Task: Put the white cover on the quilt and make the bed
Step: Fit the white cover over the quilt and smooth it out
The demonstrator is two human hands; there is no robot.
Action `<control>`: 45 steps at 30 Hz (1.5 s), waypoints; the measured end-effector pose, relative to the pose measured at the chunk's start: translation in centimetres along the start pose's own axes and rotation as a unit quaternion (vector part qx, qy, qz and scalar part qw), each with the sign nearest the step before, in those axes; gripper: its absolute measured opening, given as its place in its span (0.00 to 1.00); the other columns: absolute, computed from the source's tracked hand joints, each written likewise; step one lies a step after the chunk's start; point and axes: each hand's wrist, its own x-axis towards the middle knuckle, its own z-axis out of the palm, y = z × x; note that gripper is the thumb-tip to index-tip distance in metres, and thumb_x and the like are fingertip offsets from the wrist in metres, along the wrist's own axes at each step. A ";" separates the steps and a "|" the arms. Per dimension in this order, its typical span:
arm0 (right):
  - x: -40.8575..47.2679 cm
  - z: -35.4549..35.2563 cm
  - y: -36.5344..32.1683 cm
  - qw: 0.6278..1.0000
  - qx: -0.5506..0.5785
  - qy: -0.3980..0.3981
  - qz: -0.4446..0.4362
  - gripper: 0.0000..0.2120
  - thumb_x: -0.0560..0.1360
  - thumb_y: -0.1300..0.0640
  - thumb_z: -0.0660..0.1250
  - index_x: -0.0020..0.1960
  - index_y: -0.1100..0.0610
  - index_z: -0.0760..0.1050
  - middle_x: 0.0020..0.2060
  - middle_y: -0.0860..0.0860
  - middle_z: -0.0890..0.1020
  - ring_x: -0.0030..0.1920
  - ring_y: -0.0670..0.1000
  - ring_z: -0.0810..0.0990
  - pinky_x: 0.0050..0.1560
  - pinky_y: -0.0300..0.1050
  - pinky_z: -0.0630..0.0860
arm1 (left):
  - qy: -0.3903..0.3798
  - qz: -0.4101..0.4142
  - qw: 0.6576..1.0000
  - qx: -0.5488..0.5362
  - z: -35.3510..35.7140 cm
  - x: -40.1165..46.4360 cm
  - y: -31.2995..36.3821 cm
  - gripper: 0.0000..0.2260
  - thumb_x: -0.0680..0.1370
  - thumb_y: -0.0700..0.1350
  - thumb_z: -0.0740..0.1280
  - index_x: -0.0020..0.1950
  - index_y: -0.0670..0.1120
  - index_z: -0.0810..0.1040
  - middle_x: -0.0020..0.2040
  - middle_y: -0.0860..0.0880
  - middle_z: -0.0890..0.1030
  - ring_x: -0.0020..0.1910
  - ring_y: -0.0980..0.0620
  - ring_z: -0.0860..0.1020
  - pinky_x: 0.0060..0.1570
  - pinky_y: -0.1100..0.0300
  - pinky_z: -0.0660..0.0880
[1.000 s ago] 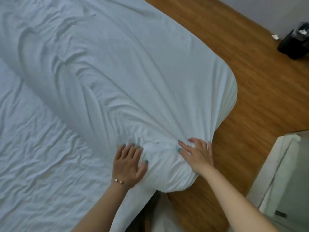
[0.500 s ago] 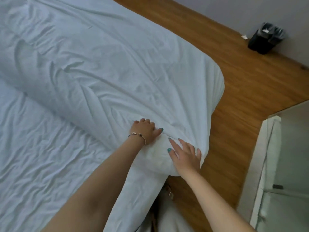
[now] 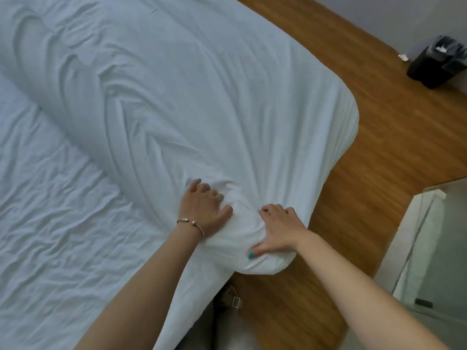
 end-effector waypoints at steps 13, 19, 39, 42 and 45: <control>-2.5 5.9 -5.5 0.954 0.221 0.147 0.138 0.27 0.73 0.27 0.50 0.59 0.42 0.75 0.51 0.41 0.72 0.56 0.48 0.70 0.57 0.47 0.64 | 0.151 -0.068 0.984 -0.060 2.3 -10.7 -1.2 0.14 0.75 0.50 0.57 0.36 0.47 0.78 0.36 0.51 0.78 0.46 0.45 0.77 0.57 0.50 0.66; -0.6 2.7 -8.2 0.934 0.274 0.172 0.154 0.18 0.78 0.37 0.58 0.41 0.49 0.76 0.40 0.46 0.78 0.43 0.52 0.77 0.39 0.46 0.74 | -0.208 0.008 0.977 0.041 -0.8 -1.9 -1.7 0.20 0.79 0.57 0.50 0.64 0.52 0.73 0.66 0.50 0.74 0.67 0.49 0.66 0.66 0.51 0.59; -4.4 7.5 -13.4 0.866 0.146 0.478 0.006 0.14 0.76 0.52 0.65 0.58 0.57 0.76 0.53 0.52 0.76 0.52 0.52 0.75 0.54 0.46 0.73 | 0.022 0.016 0.999 -0.038 -0.2 -14.6 -5.4 0.18 0.76 0.58 0.55 0.48 0.49 0.80 0.46 0.52 0.80 0.50 0.48 0.76 0.54 0.55 0.63; -6.0 8.9 -15.5 0.945 0.198 0.256 -0.046 0.32 0.69 0.35 0.68 0.68 0.50 0.69 0.61 0.45 0.67 0.61 0.47 0.65 0.64 0.39 0.66 | -0.054 0.083 0.995 0.008 -1.2 -10.4 -4.4 0.20 0.81 0.55 0.52 0.55 0.46 0.79 0.54 0.48 0.78 0.58 0.46 0.73 0.57 0.54 0.64; -6.2 9.0 -14.9 0.971 0.148 0.181 0.057 0.47 0.65 0.29 0.69 0.76 0.46 0.56 0.71 0.45 0.60 0.69 0.50 0.57 0.71 0.46 0.60 | -0.140 0.046 0.989 -0.024 0.2 -7.5 -4.0 0.20 0.82 0.54 0.51 0.63 0.45 0.74 0.63 0.45 0.74 0.65 0.45 0.67 0.59 0.51 0.65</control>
